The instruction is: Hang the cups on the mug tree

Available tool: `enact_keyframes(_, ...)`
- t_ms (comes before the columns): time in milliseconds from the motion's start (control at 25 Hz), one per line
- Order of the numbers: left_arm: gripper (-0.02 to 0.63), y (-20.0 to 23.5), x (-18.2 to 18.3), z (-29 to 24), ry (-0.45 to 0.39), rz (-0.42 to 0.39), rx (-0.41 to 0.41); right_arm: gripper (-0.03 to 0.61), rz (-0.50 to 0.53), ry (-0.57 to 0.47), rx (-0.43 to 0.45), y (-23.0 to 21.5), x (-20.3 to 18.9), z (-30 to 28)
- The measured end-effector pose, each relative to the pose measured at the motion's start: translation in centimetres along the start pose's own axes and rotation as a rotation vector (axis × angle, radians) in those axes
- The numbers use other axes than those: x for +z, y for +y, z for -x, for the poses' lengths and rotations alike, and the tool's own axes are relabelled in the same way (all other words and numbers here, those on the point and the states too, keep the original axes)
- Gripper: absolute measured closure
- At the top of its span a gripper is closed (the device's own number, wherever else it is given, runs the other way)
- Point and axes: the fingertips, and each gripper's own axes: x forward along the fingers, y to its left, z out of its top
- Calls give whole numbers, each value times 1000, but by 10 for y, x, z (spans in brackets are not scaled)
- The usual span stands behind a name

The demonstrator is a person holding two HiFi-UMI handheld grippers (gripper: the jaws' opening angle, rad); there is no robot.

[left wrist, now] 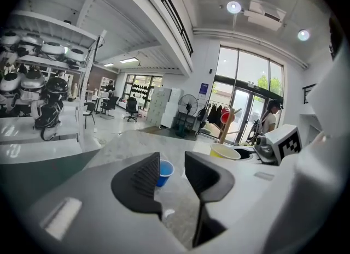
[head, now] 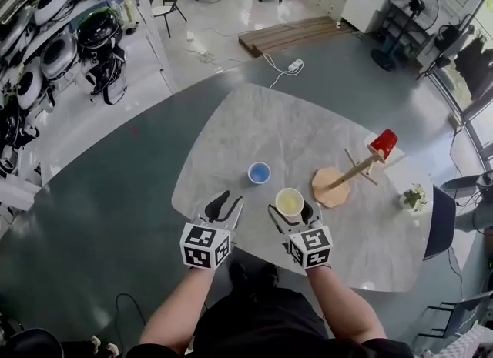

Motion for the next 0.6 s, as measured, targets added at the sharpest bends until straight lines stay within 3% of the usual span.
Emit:
enact_keyframes(320, 476, -27, 43, -8, -68, -61, -104, 249, -10, -101, -102, -19, 52, 44)
enact_keyframes(600, 489, -52, 63, -28, -74, -119, -150, 250, -23, -146, -147, -46, 64, 75)
